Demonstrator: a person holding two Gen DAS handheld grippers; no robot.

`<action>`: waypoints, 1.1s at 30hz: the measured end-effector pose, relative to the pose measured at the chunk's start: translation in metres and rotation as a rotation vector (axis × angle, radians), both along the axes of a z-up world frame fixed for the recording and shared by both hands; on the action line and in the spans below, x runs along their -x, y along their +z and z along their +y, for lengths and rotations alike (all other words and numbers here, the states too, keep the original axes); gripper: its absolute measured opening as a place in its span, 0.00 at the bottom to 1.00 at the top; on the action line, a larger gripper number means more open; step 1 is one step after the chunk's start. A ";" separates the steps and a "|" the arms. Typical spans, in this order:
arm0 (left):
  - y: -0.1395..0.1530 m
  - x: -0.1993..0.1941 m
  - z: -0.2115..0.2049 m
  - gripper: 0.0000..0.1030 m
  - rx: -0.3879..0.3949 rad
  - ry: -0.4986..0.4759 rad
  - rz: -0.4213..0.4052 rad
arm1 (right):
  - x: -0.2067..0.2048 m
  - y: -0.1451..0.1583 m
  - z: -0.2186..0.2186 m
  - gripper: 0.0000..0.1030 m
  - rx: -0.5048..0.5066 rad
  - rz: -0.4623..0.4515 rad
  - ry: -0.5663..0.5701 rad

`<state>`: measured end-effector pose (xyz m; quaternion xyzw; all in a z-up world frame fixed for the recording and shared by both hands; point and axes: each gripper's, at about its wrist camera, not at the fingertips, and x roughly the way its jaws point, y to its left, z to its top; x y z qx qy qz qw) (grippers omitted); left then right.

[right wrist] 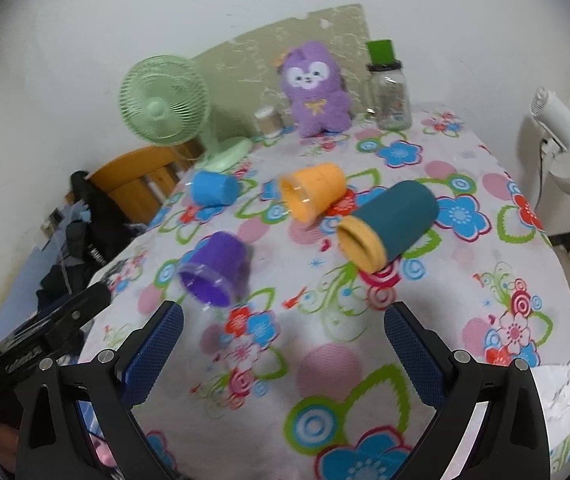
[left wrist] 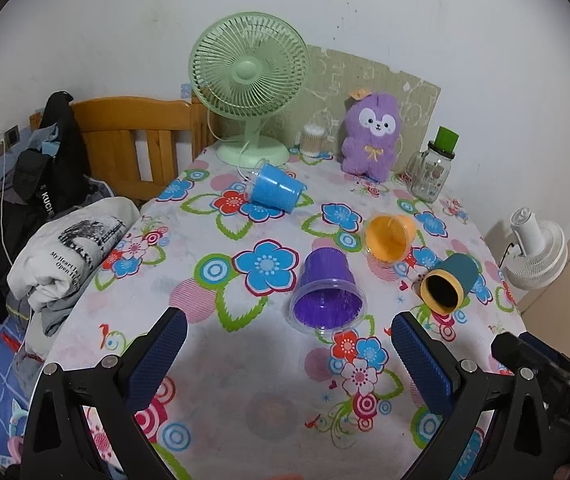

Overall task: Flip cup upside down
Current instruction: 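Grasp the teal cup around its body with the right gripper and lift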

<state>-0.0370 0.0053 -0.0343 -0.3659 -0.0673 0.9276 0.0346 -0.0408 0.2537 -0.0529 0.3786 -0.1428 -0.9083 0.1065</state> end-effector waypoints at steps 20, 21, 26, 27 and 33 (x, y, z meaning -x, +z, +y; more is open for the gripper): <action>-0.019 0.101 0.055 1.00 0.042 -0.147 -0.072 | 0.142 -0.065 0.079 0.99 0.094 -0.273 -0.272; -0.021 0.103 0.056 1.00 0.042 -0.148 -0.075 | 0.145 -0.068 0.078 0.99 0.099 -0.284 -0.274; -0.023 0.111 0.056 1.00 0.043 -0.144 -0.080 | 0.160 -0.077 0.077 0.99 0.096 -0.311 -0.280; -0.023 0.113 0.056 1.00 0.041 -0.145 -0.083 | 0.161 -0.078 0.076 0.99 0.094 -0.312 -0.281; -0.030 0.130 0.071 1.00 0.073 -0.202 -0.110 | 0.165 -0.082 0.076 0.99 0.091 -0.324 -0.289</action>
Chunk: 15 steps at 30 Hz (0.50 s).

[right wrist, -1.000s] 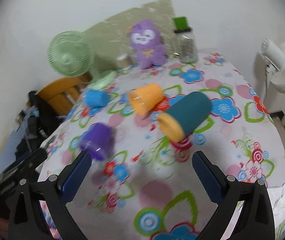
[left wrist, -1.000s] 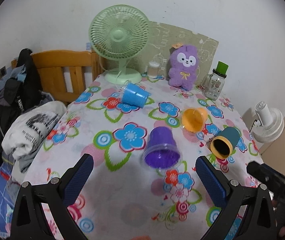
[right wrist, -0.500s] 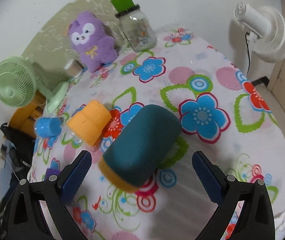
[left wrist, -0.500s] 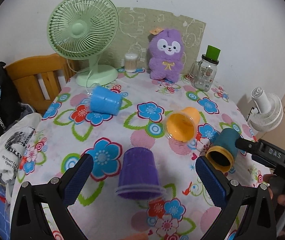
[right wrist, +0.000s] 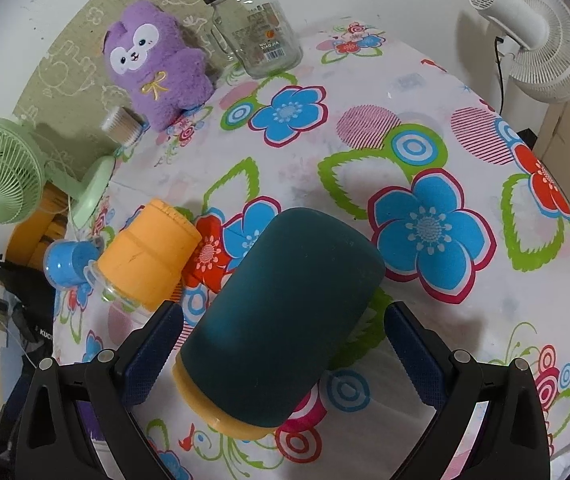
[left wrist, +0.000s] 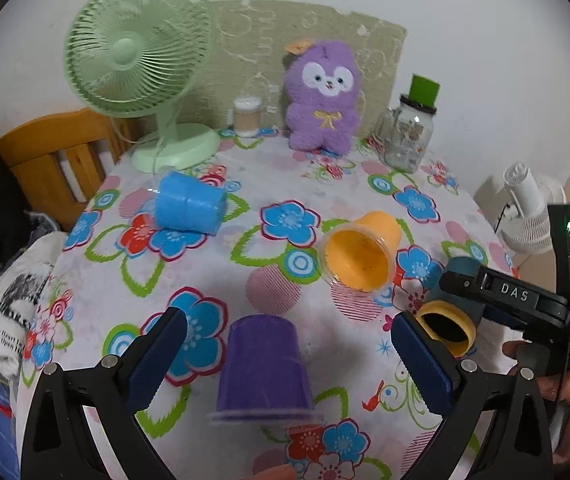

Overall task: Flip cup upside down
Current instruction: 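Grasp the teal cup around its body with the right gripper and lift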

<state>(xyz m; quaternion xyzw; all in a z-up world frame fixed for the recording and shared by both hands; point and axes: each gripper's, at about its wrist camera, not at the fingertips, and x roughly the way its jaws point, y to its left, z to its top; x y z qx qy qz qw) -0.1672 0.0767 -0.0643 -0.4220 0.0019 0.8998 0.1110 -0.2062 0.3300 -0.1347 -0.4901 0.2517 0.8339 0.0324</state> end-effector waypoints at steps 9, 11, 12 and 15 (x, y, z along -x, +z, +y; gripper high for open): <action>-0.018 0.017 0.022 1.00 0.029 -0.077 -0.063 | 0.010 -0.004 -0.003 0.98 -0.006 -0.017 0.009; -0.023 0.022 0.028 1.00 0.042 -0.092 -0.079 | 0.012 -0.006 -0.004 0.96 -0.009 -0.022 0.014; -0.026 0.023 0.031 1.00 0.047 -0.101 -0.088 | 0.014 -0.008 -0.005 0.91 -0.011 -0.029 0.018; -0.032 0.025 0.038 1.00 0.055 -0.128 -0.108 | 0.017 -0.008 -0.011 0.82 -0.026 -0.022 0.046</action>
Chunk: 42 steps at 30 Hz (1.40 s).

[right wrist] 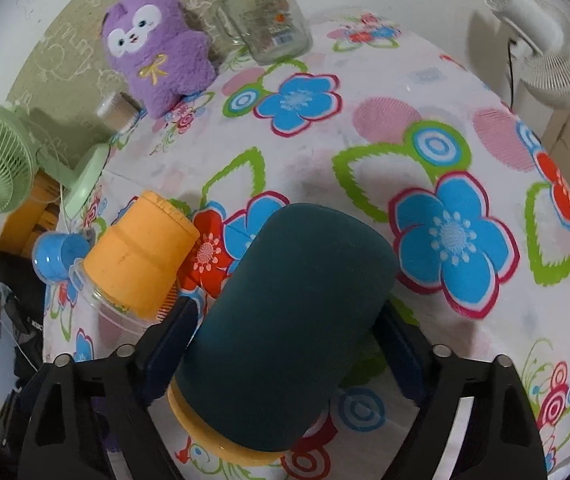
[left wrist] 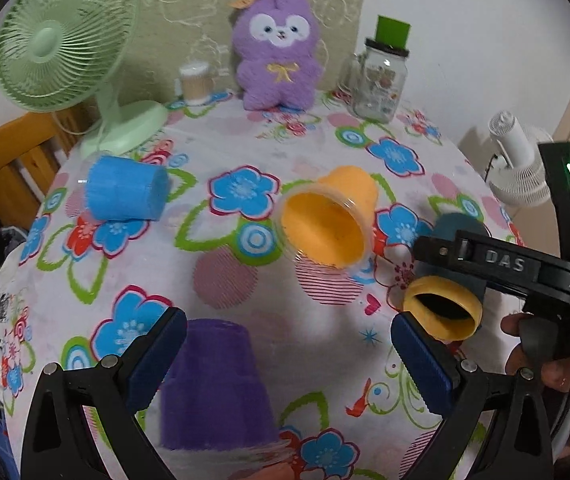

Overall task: Flip cup upside down
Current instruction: 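Grasp the teal cup around its body with the right gripper and lift, then carry the teal cup with the right gripper toward the left gripper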

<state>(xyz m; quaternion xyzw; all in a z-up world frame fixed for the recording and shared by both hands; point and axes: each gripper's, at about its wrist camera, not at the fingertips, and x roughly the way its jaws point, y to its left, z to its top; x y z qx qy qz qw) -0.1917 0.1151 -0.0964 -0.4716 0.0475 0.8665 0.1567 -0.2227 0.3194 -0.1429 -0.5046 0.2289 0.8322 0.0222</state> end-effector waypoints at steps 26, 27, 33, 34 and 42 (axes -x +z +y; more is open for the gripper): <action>0.029 -0.082 -0.048 1.00 -0.127 0.084 0.042 | -0.084 0.060 -0.050 0.70 0.019 0.153 0.209; 0.029 -0.087 -0.052 1.00 -0.133 0.093 0.042 | -0.089 0.062 -0.054 0.69 0.021 0.156 0.218; 0.026 -0.123 -0.080 1.00 -0.159 0.146 0.026 | -0.110 0.058 -0.080 0.65 0.039 0.135 0.294; 0.024 -0.130 -0.086 1.00 -0.156 0.156 0.022 | -0.113 0.056 -0.085 0.65 0.037 0.130 0.305; 0.022 -0.164 -0.122 1.00 -0.171 0.239 0.015 | -0.141 0.070 -0.112 0.65 0.053 0.153 0.421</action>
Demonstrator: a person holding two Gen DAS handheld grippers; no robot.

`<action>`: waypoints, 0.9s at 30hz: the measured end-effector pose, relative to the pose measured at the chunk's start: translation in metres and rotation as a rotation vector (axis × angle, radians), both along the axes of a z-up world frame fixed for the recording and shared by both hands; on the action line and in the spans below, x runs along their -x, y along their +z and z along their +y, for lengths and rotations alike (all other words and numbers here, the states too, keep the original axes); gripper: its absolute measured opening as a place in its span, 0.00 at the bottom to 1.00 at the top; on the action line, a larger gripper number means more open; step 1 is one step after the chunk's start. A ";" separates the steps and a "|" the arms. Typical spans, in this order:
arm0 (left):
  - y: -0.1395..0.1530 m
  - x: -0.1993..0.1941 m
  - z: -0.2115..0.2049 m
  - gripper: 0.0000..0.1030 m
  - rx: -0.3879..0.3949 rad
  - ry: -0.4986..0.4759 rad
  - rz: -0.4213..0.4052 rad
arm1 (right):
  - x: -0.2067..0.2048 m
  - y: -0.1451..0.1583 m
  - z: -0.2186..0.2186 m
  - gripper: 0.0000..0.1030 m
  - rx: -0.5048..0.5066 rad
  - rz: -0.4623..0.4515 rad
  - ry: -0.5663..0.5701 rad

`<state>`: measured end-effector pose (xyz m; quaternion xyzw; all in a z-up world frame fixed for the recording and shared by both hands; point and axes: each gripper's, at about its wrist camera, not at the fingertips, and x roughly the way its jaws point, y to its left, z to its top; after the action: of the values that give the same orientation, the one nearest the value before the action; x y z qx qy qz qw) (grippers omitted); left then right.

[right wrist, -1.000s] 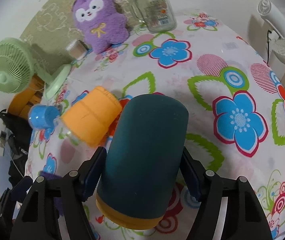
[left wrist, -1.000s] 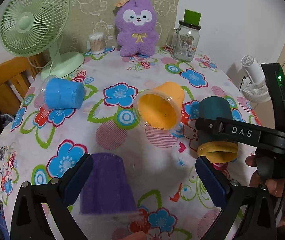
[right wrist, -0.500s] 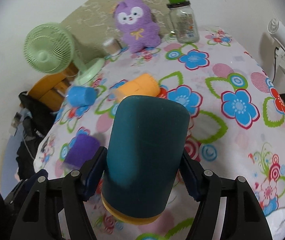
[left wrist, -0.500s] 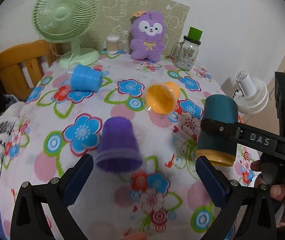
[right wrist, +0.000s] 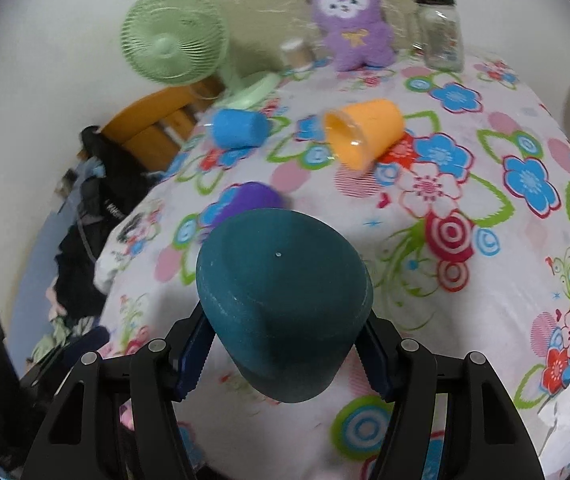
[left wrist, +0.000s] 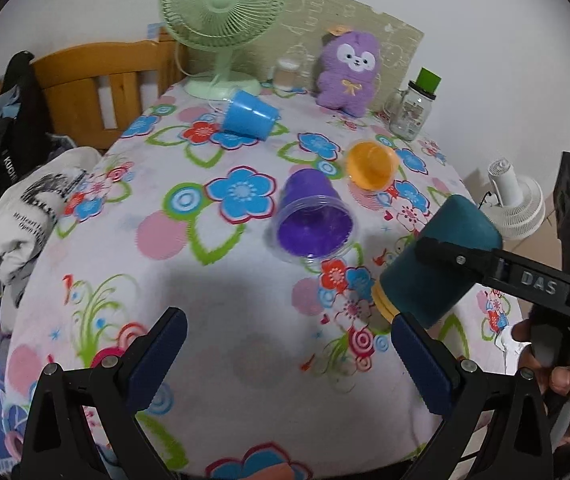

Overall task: Flip cup upside down
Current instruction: 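Carry the teal cup with the right gripper toward the left gripper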

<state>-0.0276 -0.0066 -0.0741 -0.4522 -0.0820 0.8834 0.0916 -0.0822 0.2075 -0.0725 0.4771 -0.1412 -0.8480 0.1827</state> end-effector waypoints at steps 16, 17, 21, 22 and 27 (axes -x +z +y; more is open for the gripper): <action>0.009 -0.027 -0.015 1.00 -0.032 0.021 0.005 | -0.003 -0.049 -0.006 0.70 0.187 -0.248 0.117; 0.008 -0.026 -0.013 1.00 -0.030 0.020 0.002 | -0.001 -0.051 -0.004 0.71 0.177 -0.251 0.099; 0.007 -0.026 -0.004 1.00 -0.018 0.001 0.001 | 0.002 -0.043 0.005 0.87 0.067 -0.182 0.034; 0.007 -0.025 -0.003 1.00 -0.014 -0.002 0.001 | 0.001 -0.038 0.005 0.87 0.037 -0.158 0.029; 0.009 -0.020 0.005 1.00 -0.014 -0.014 0.003 | 0.000 -0.032 0.012 0.87 0.011 -0.126 0.016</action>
<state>-0.0075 -0.0015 -0.0654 -0.4506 -0.0849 0.8829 0.1011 -0.0818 0.2200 -0.1046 0.5298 -0.1533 -0.8139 0.1826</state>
